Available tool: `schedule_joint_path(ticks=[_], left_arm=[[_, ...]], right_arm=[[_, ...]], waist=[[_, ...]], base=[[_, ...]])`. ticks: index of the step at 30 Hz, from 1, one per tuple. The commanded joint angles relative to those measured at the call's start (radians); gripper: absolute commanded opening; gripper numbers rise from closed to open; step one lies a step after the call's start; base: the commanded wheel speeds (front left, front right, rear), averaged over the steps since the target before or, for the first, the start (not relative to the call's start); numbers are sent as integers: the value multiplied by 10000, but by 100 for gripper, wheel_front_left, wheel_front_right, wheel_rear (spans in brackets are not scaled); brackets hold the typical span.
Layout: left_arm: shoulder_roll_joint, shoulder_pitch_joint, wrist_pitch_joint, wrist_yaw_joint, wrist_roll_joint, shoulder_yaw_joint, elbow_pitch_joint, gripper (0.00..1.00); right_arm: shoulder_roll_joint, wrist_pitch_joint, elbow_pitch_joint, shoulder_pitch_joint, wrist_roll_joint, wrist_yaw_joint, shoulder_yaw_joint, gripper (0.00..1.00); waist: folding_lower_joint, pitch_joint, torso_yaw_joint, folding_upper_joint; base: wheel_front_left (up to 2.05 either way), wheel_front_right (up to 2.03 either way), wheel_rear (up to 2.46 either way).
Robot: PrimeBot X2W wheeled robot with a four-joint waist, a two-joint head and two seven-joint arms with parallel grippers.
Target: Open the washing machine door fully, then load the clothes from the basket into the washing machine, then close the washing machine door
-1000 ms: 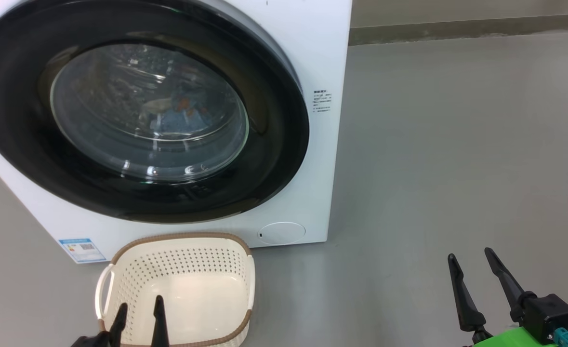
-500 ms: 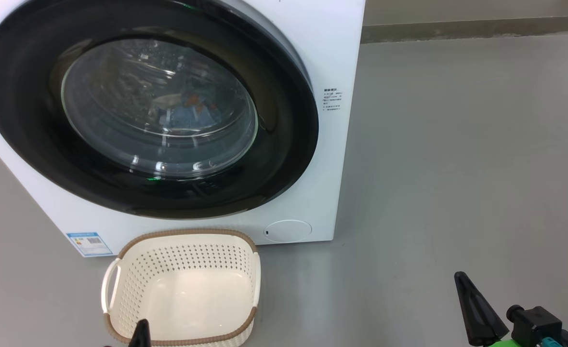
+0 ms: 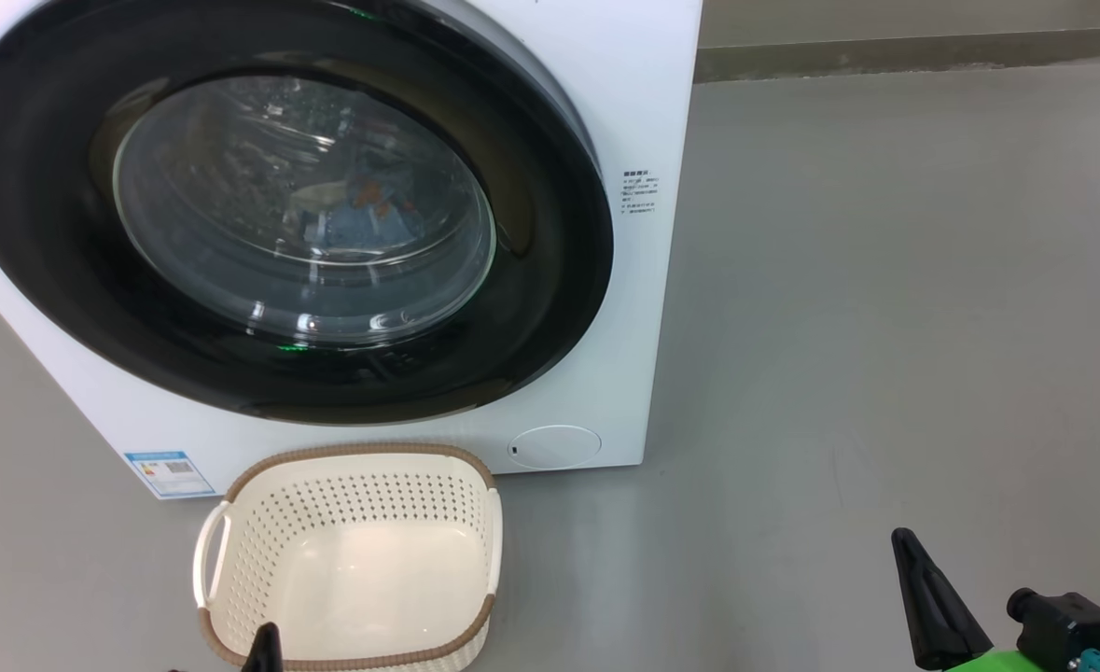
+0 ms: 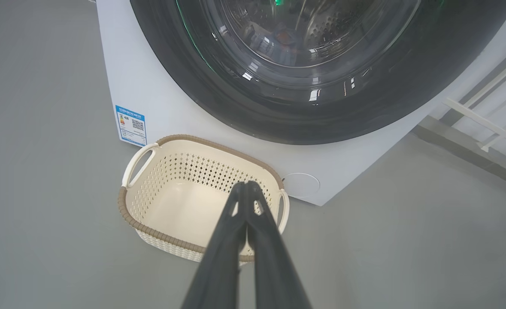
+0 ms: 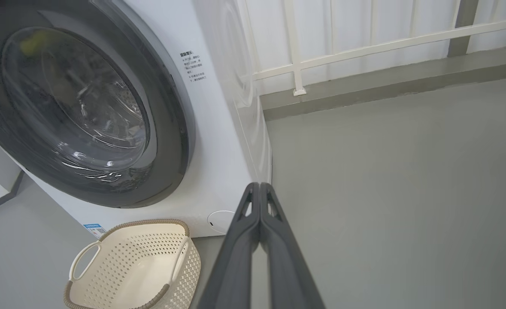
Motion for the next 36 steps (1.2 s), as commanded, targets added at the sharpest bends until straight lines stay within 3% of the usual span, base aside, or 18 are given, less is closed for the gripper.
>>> schedule_joint_path(ticks=[1,36], left_arm=[[97,-343,36,-52,-234,161,-265,0],[153,-790,1033,-438,-3659,785,-435,0]], right_arm=[[-29,49,-202,-352,308,-11,-44,0],[-3,1056,112,-831,4385,-30,-223,0]], waist=[[-2,1,-5,-1],[-2,37,-135,-1]], base=[[0,0,0],[0,0,0]])
